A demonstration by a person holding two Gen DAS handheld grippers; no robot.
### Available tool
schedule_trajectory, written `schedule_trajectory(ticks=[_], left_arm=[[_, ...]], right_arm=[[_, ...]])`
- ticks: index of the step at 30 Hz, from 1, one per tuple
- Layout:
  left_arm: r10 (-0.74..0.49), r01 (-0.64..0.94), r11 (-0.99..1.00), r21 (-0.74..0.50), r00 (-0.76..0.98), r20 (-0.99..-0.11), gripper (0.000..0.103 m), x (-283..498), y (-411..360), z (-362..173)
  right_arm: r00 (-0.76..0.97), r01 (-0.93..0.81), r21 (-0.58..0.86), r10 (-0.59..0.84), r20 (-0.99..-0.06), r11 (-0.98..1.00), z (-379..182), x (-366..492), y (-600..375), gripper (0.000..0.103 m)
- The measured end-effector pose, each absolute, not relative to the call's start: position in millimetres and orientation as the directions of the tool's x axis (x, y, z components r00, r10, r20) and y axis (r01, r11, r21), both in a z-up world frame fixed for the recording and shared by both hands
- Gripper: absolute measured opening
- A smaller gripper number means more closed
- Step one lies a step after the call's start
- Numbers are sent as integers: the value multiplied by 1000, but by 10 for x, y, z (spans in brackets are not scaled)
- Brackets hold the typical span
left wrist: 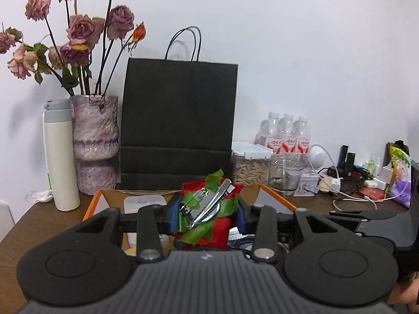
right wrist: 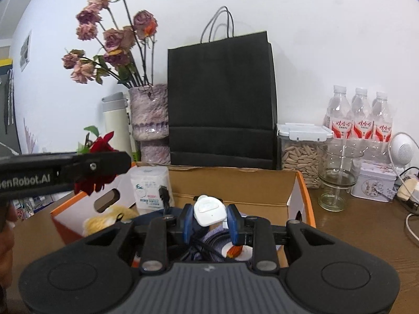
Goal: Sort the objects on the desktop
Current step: 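Carry the tissue and rose into the box and open both tools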
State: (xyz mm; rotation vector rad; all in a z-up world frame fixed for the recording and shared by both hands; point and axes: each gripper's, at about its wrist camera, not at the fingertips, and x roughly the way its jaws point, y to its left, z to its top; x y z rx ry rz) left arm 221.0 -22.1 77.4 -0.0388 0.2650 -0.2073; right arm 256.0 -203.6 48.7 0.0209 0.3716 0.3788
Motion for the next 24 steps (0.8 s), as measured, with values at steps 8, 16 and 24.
schedule_trajectory(ticks=[8,16,24], left_arm=[[-106,96,994,-49,950,-293,41,2448,-119,533],[-85,74,996,-44,928,-362,41,2519,-50,347],[-78,69,997,-36,929,-362,42,2506,-56,336]], right_arm=[[858,-327,96,338,-387,940,341,2748,-2041,26],[853,-320,80,323,-409,944,257,2727,-2062,26],[851,-316,81,320,-416,945,238,2727,-2057,26]])
